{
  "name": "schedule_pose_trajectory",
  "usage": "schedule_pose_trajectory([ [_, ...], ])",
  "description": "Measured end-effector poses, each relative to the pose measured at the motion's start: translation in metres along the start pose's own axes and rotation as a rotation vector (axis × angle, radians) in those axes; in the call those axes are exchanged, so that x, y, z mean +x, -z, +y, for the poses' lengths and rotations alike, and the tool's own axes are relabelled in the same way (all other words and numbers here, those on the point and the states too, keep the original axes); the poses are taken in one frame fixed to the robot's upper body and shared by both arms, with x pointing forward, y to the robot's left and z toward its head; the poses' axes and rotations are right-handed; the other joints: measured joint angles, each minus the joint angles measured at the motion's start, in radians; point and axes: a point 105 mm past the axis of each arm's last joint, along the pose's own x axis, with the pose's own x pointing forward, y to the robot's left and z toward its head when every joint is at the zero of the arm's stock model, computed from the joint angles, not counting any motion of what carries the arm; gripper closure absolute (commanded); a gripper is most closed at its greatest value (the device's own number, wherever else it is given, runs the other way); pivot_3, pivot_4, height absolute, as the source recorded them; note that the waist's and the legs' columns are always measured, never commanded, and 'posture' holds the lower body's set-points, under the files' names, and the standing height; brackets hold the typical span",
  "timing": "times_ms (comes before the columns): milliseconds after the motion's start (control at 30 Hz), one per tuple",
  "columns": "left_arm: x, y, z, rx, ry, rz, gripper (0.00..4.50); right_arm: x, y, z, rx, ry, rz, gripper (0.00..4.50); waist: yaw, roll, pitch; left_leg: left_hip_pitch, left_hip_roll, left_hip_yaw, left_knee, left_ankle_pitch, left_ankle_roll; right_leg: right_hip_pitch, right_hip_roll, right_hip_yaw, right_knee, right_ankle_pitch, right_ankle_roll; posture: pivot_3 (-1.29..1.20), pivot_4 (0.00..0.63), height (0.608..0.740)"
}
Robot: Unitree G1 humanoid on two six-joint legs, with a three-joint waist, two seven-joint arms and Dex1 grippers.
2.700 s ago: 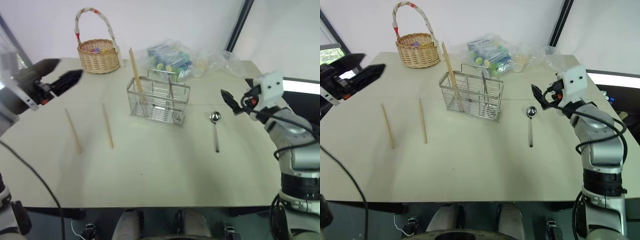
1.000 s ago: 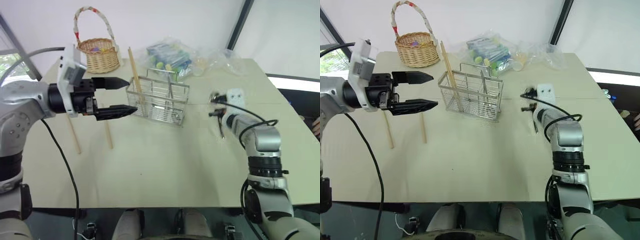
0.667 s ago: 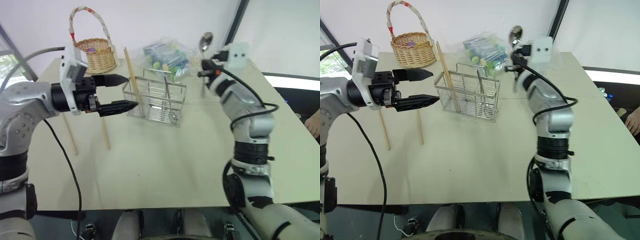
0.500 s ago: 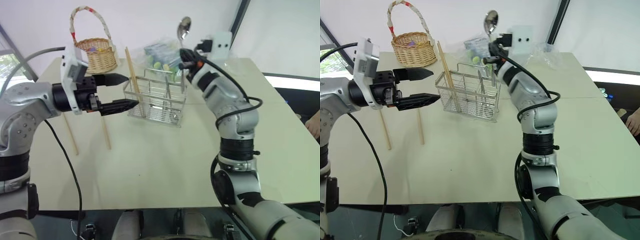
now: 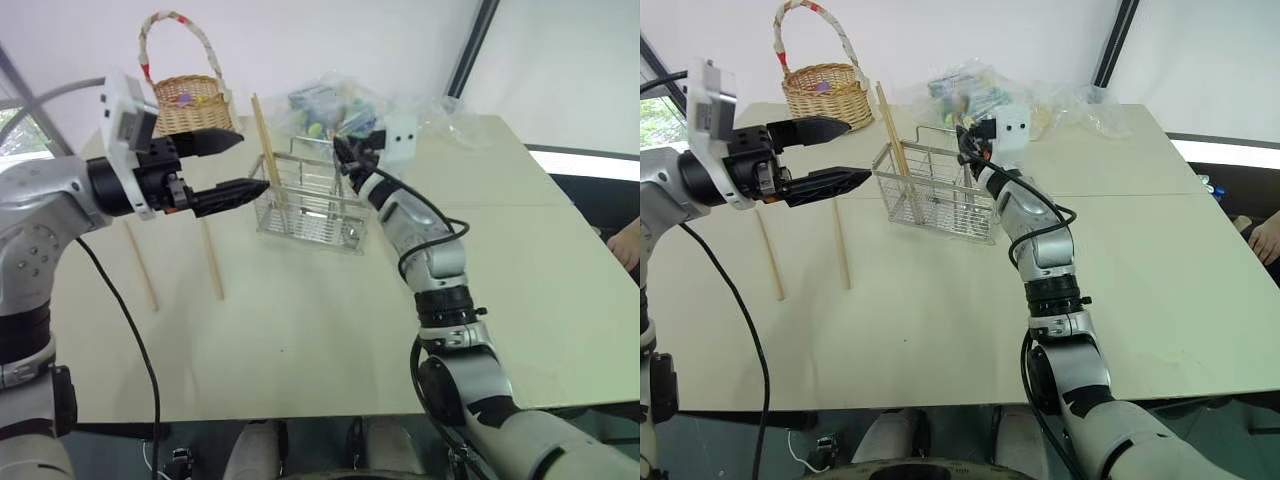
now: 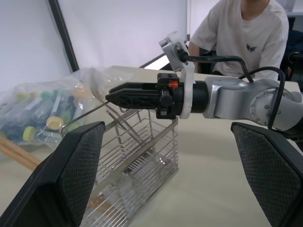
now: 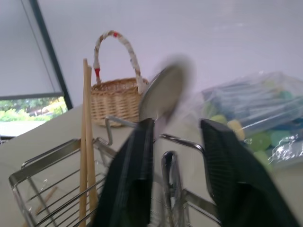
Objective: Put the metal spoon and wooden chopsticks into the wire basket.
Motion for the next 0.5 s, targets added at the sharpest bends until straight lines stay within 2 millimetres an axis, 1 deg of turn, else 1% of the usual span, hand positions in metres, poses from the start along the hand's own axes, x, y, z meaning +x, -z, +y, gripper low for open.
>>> schedule_pose_trajectory([
  [33,0.0,0.0,0.0,-0.003,-0.003,-0.002,0.0,0.0,0.0,-0.001,-0.001,0.008,-0.002,1.01,0.0,0.0,0.0,0.0,0.0,0.0,0.0,0.0,0.0,0.0,0.0,0.0,0.0,0.0,0.0,0.0,0.15,0.628],
  [133,-0.003,-0.003,0.003,-0.005,-0.031,-0.016,0.0,-0.001,-0.002,-0.007,-0.009,0.026,-0.002,1.01,0.0,0.0,0.0,0.0,0.001,0.0,0.0,0.0,-0.001,-0.001,0.0,0.0,0.0,0.0,0.0,0.0,0.15,0.628],
  [233,-0.006,-0.005,0.01,-0.01,-0.077,-0.03,0.0,-0.004,-0.006,-0.016,-0.018,0.048,-0.001,1.01,0.0,0.0,0.0,0.0,0.001,0.0,0.0,0.0,-0.001,-0.001,0.0,0.0,0.0,0.0,0.0,0.0,0.15,0.628],
  [267,-0.007,-0.005,0.012,-0.016,-0.095,-0.033,0.0,-0.005,-0.008,-0.018,-0.016,0.051,-0.002,1.01,0.0,0.0,0.0,0.0,0.001,0.0,0.0,0.0,-0.001,0.0,0.0,0.0,0.0,0.0,0.0,0.0,0.15,0.628],
  [333,-0.01,-0.005,0.024,-0.05,-0.171,-0.055,0.0,-0.008,-0.016,-0.026,-0.007,0.055,-0.001,1.01,0.003,0.0,0.0,-0.001,0.001,-0.001,0.001,0.0,-0.001,-0.001,0.001,0.0,0.0,0.0,0.0,0.0,0.15,0.628],
  [433,-0.023,-0.007,0.049,-0.1,-0.334,-0.089,0.0,-0.012,-0.046,-0.039,0.021,0.034,-0.036,1.01,0.002,0.0,0.0,-0.002,0.0,-0.001,0.001,0.0,-0.001,-0.001,0.001,0.0,0.0,0.0,0.0,0.0,0.15,0.628],
  [500,-0.033,-0.007,0.065,-0.135,-0.457,-0.102,0.0,-0.015,-0.075,-0.04,0.026,-0.023,-0.081,1.01,0.002,0.0,0.0,-0.002,0.0,-0.001,0.001,0.0,0.0,-0.001,0.0,0.0,0.0,0.0,0.0,0.0,0.15,0.628],
])
